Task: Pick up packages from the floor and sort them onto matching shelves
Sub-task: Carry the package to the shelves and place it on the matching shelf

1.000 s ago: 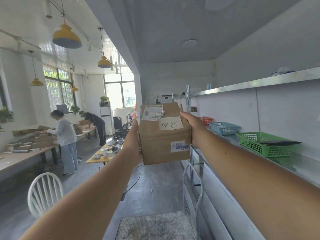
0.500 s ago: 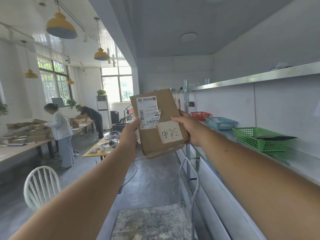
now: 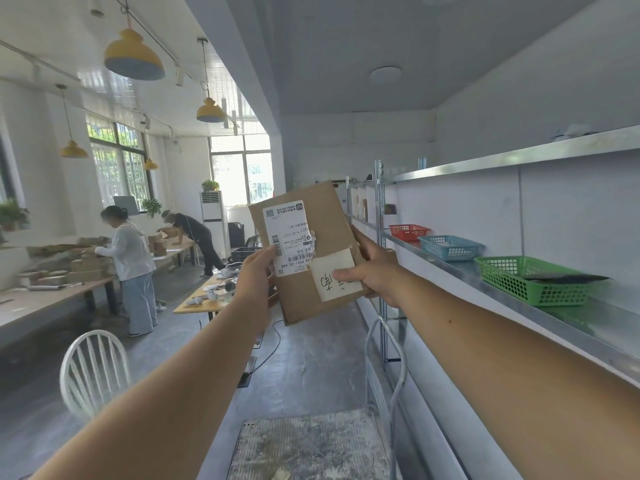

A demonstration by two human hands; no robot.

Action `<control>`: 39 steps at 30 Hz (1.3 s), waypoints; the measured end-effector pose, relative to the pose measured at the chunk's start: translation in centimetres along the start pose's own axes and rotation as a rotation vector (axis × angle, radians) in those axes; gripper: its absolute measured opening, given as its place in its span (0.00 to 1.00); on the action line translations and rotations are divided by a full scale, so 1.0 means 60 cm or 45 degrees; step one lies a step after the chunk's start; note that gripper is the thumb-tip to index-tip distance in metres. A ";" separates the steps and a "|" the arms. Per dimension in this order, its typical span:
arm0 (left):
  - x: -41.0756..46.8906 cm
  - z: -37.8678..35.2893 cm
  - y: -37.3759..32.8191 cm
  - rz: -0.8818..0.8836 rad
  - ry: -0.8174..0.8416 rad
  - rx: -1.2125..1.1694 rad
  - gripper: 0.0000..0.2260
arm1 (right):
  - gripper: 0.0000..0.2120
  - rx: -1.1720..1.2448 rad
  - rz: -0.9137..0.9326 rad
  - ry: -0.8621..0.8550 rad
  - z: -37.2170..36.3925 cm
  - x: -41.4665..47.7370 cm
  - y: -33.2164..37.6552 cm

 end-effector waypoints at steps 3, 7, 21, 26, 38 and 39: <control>-0.011 -0.001 -0.011 -0.003 0.012 -0.050 0.20 | 0.66 -0.061 0.003 -0.079 0.006 0.014 -0.016; -0.017 0.014 -0.027 -0.060 -0.001 -0.057 0.28 | 0.48 -0.197 0.088 -0.124 0.007 0.005 -0.007; -0.050 0.042 -0.037 0.074 -0.212 -0.412 0.42 | 0.57 0.119 -0.005 -0.069 -0.017 0.019 -0.034; -0.049 0.044 -0.036 0.105 -0.235 -0.546 0.30 | 0.85 0.278 0.060 -0.147 -0.006 0.009 -0.020; -0.059 -0.009 -0.013 0.162 -0.178 -0.945 0.24 | 0.40 0.489 -0.102 -0.085 -0.030 -0.018 -0.010; -0.064 -0.013 -0.008 0.168 -0.195 -0.967 0.24 | 0.43 0.528 -0.142 -0.061 -0.033 -0.019 -0.018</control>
Point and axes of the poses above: each hand's wrist, its own x-axis towards the middle knuckle, its own z-axis out of the back of the hand, y = z × x, the point moved 8 cm from there along x, towards the middle knuckle
